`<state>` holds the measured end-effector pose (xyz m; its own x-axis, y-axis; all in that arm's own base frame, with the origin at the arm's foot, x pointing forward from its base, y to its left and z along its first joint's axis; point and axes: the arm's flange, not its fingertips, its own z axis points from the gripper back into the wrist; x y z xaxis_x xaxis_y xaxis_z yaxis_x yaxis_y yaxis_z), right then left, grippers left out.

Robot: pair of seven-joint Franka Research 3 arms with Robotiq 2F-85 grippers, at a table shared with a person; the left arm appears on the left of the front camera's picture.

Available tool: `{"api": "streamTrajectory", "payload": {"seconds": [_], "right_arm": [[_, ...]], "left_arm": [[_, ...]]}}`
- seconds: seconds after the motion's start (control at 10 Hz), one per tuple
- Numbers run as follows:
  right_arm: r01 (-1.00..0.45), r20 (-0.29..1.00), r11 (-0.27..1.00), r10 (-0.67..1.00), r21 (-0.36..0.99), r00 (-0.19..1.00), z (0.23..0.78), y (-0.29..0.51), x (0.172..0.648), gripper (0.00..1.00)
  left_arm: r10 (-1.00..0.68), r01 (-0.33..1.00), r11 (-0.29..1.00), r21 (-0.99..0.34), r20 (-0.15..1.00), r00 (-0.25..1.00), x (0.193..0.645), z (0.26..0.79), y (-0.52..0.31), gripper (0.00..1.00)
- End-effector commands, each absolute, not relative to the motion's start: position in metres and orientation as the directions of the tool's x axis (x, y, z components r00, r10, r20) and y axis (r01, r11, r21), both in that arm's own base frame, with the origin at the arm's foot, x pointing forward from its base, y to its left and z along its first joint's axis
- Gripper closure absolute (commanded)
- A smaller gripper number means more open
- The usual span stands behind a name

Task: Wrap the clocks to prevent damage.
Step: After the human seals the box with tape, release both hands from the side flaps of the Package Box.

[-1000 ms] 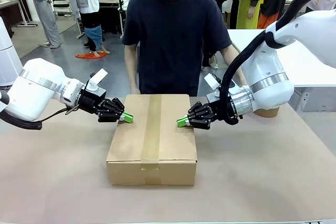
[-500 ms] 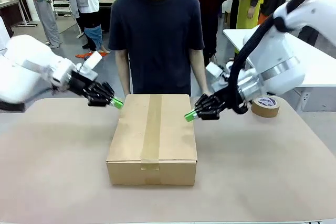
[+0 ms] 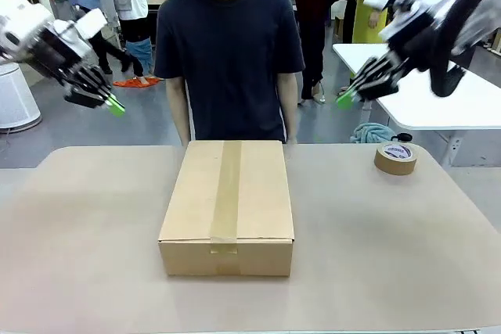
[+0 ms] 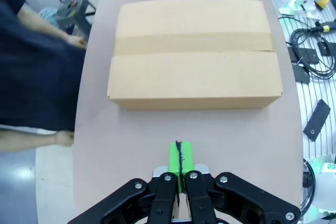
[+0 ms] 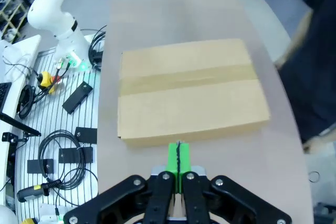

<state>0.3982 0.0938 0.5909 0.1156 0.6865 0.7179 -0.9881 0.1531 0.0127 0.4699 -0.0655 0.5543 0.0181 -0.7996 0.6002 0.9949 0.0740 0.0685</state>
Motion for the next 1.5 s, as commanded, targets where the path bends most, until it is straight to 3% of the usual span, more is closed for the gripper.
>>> {"api": "streamTrajectory", "payload": {"seconds": [0.0,1.4], "right_arm": [[-0.987,0.725,0.16,0.678,0.016,0.121,0.5965,0.0932,0.4006,0.99],[-0.988,0.718,0.153,0.686,0.013,0.116,0.5909,0.0938,0.3982,0.99]], "left_arm": [[-0.795,0.993,0.096,0.073,0.606,0.032,0.4632,0.5641,-0.0639,1.0],[-0.8,0.995,0.074,0.069,0.6,0.018,0.4699,0.5543,-0.0655,1.0]]}}
